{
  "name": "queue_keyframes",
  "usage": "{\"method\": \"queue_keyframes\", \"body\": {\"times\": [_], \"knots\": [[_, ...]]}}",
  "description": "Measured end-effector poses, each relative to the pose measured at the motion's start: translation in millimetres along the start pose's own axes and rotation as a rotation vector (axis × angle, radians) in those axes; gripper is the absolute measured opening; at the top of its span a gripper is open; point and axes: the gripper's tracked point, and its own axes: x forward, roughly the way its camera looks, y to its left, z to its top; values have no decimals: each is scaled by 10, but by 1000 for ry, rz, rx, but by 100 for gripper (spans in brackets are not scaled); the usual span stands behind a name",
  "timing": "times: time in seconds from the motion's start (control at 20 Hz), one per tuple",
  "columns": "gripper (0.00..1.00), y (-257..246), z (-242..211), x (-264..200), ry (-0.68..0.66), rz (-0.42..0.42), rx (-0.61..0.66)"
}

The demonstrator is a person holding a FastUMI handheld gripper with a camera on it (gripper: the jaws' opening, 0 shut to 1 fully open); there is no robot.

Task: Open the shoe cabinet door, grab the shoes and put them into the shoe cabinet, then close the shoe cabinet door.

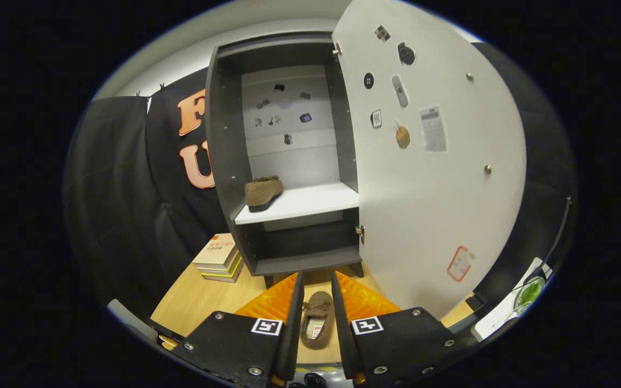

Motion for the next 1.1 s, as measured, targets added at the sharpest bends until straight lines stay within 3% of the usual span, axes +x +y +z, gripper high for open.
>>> {"method": "queue_keyframes", "body": {"times": [0.5,0.95,1.1], "knots": [[57,344,-1140,892,186,83,-26],[53,439,-2092,1472,321,91,-28],[44,386,-2381,1647,358,82,-44]]}}
